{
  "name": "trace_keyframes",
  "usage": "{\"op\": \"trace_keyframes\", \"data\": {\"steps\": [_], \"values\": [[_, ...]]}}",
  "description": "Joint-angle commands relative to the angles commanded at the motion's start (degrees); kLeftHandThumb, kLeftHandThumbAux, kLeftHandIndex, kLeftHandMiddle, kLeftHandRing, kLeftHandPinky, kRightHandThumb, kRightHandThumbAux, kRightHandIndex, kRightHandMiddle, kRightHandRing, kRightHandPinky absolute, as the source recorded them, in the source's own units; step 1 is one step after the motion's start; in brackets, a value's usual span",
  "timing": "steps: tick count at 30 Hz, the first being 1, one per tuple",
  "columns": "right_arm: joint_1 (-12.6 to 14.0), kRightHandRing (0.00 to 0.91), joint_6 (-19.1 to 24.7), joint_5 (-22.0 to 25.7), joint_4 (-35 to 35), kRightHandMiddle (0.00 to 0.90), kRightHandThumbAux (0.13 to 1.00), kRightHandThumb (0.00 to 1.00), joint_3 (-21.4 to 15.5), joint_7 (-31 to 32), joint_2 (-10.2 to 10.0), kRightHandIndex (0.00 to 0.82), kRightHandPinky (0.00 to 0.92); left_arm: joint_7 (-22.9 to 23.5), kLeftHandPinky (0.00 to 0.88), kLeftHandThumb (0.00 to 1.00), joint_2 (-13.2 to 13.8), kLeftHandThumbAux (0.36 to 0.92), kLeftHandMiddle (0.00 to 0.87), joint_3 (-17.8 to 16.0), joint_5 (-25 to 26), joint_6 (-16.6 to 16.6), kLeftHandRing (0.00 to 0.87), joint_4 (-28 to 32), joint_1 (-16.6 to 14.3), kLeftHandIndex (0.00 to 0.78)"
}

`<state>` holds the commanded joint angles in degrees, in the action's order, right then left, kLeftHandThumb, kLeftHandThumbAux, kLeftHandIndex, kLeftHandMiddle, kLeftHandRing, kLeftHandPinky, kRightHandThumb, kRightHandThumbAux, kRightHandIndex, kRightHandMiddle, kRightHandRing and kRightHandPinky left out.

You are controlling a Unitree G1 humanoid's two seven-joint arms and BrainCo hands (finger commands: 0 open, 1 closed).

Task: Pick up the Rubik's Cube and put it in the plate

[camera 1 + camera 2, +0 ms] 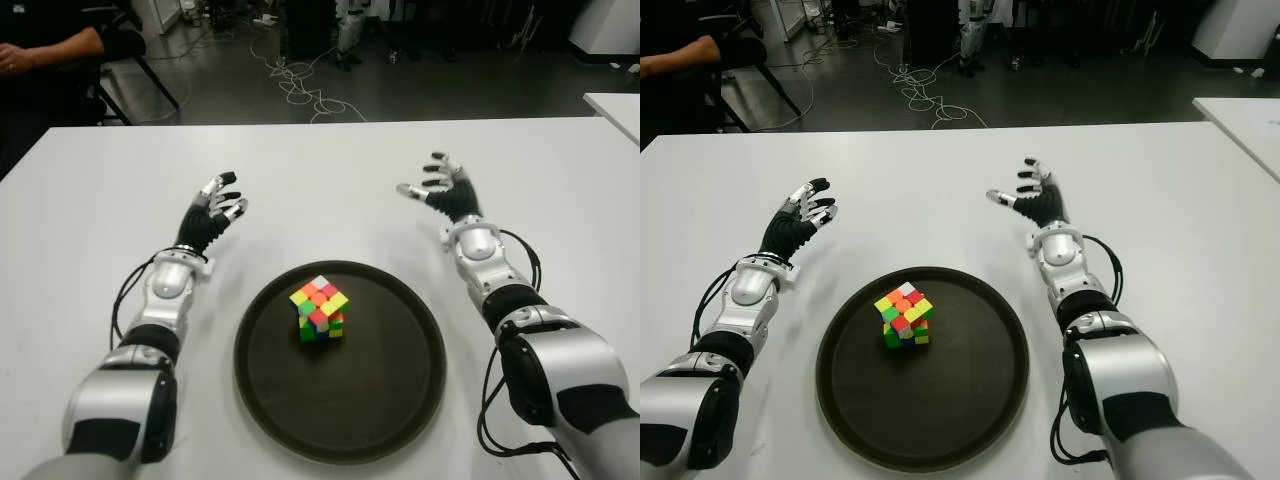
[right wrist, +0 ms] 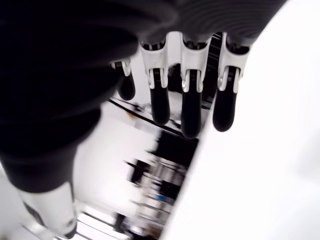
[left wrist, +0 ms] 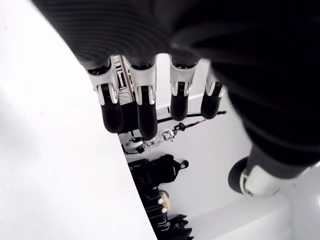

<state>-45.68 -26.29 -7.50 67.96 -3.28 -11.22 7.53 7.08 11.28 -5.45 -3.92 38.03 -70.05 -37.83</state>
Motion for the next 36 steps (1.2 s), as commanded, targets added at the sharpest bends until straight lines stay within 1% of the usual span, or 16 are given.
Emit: {"op": "trace_keyframes", "data": {"steps": [3, 4, 7, 10, 13, 15, 19, 23, 26, 30, 36], "values": [[2.25, 0.295, -3.26, 1.65, -2.94, 0.254, 0.728, 0.033, -1.19, 0.35, -0.65, 0.156, 0.362, 0.06, 0.184, 0.174, -0.11, 0.584, 0.132, -0.41, 0.40, 0.27, 0.155, 0.63, 0.15, 0.096], [3.71, 0.294, -4.28, 2.47, -4.85, 0.252, 0.728, 0.031, -1.61, 0.93, -0.84, 0.153, 0.364, -0.02, 0.187, 0.175, -0.13, 0.583, 0.133, -0.56, 0.54, 0.32, 0.158, 0.84, 0.20, 0.096], [6.36, 0.289, -5.25, 3.84, -8.64, 0.244, 0.735, 0.028, -2.10, 2.08, -1.15, 0.144, 0.361, -0.12, 0.183, 0.180, -0.11, 0.589, 0.134, -0.67, 0.92, 0.28, 0.156, 1.28, 0.33, 0.095], [8.25, 0.285, -4.98, 5.07, -12.11, 0.241, 0.745, 0.025, -2.59, 2.97, -1.83, 0.141, 0.352, -0.10, 0.175, 0.184, 0.01, 0.595, 0.132, -0.88, 1.32, 0.16, 0.151, 1.56, 0.35, 0.092], [10.31, 0.279, -4.07, 6.97, -15.68, 0.236, 0.750, 0.012, -3.34, 3.87, -2.96, 0.140, 0.346, 0.54, 0.162, 0.192, 0.32, 0.602, 0.124, -1.56, 2.26, 0.01, 0.140, 2.07, 0.40, 0.088], [12.58, 0.276, -2.99, 7.70, -18.88, 0.233, 0.754, 0.006, -3.31, 4.06, -4.07, 0.140, 0.342, 1.48, 0.155, 0.198, 0.34, 0.606, 0.117, -2.24, 3.41, -0.06, 0.133, 2.99, 0.68, 0.084], [14.80, 0.272, -0.53, 7.94, -22.54, 0.231, 0.768, 0.001, -3.06, 3.89, -5.10, 0.138, 0.332, 2.37, 0.143, 0.208, 0.17, 0.611, 0.108, -2.82, 4.61, -0.38, 0.120, 4.82, 1.40, 0.074], [15.90, 0.268, 2.03, 6.82, -24.37, 0.231, 0.783, 0.001, -2.58, 2.43, -5.80, 0.135, 0.315, 3.27, 0.138, 0.208, 0.12, 0.620, 0.109, -3.52, 6.01, -1.82, 0.118, 6.75, 2.07, 0.067], [16.12, 0.266, 3.29, 5.29, -24.49, 0.233, 0.786, 0.013, -2.07, 1.02, -5.58, 0.137, 0.310, 3.56, 0.135, 0.207, 0.20, 0.628, 0.108, -3.66, 6.53, -2.84, 0.117, 7.91, 2.44, 0.064], [16.03, 0.265, 4.15, 3.51, -23.89, 0.235, 0.782, 0.025, -1.52, -0.65, -5.14, 0.140, 0.310, 3.73, 0.135, 0.205, 0.31, 0.631, 0.107, -3.76, 6.83, -3.82, 0.116, 9.58, 3.11, 0.061], [15.87, 0.269, 4.47, 1.67, -23.32, 0.239, 0.767, 0.026, -1.00, -2.55, -4.79, 0.157, 0.314, 3.75, 0.136, 0.205, 0.51, 0.651, 0.104, -3.63, 7.04, -5.50, 0.114, 11.58, 4.07, 0.054]]}}
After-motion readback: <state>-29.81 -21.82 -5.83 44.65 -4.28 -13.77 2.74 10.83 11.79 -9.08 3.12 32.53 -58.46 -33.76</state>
